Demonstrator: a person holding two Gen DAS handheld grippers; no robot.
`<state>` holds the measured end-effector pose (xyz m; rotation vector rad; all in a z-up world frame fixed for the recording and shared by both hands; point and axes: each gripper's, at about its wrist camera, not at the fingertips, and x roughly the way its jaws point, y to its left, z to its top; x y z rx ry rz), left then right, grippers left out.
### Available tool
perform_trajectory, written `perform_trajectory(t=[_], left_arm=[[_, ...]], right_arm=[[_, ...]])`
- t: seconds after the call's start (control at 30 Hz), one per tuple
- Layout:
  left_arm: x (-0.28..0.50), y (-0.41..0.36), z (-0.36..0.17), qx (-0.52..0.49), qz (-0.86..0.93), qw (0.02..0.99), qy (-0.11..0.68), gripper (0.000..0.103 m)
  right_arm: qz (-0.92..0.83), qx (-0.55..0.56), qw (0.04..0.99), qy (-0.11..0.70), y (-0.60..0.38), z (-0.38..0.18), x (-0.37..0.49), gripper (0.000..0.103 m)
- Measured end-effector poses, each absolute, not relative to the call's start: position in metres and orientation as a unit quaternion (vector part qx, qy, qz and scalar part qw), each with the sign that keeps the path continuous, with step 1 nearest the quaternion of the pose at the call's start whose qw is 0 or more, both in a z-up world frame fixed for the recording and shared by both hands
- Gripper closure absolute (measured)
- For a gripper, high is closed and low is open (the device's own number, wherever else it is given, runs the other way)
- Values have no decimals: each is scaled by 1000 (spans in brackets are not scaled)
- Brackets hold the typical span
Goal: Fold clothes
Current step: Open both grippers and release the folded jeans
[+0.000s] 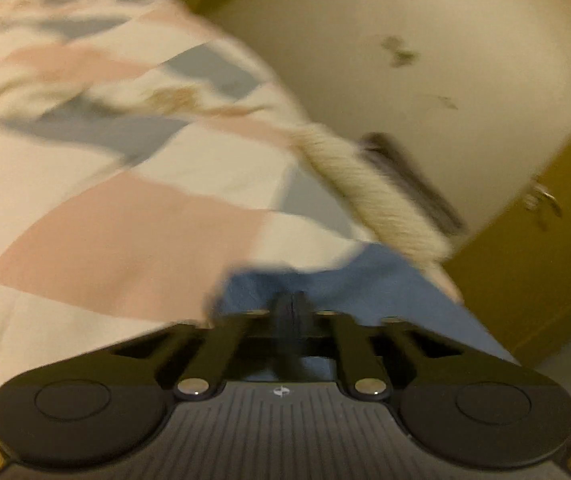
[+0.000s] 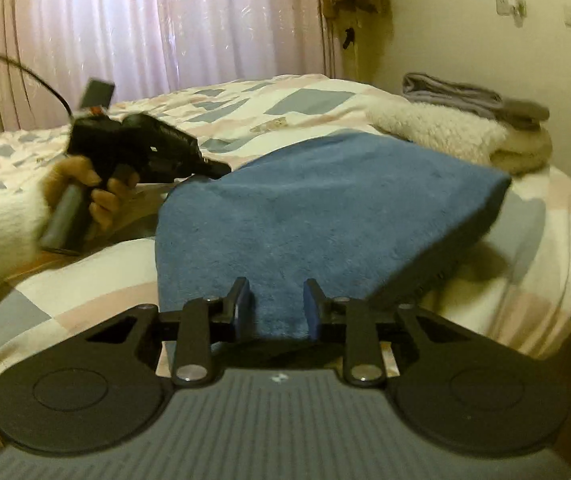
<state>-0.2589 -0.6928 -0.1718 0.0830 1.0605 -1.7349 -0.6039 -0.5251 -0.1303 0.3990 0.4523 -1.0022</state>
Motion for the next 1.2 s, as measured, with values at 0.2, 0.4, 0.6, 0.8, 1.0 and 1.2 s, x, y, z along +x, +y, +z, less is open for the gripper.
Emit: perform_trajectory(t=[0.2, 0.4, 0.6, 0.8, 1.0, 1.2], left_arm=[[-264, -684, -138, 22, -736, 551, 392, 95], [-328, -640, -100, 72, -796, 514, 312, 94], [-392, -627, -131, 157, -791, 522, 277, 91], [-402, -667, -99, 171, -798, 527, 238, 84], [-408, -732, -118, 193, -780, 530, 271, 90], [-385, -737, -97, 173, -727, 604, 277, 89]], right_arm=[[-490, 204, 829, 175, -526, -99, -626, 76], [-567, 122, 797, 166, -564, -96, -642, 72], [-584, 103, 778, 206, -599, -122, -652, 75], [-586, 117, 782, 177, -596, -117, -658, 75], [-586, 130, 780, 177, -606, -131, -665, 74], [-602, 142, 771, 151, -595, -112, -670, 74]])
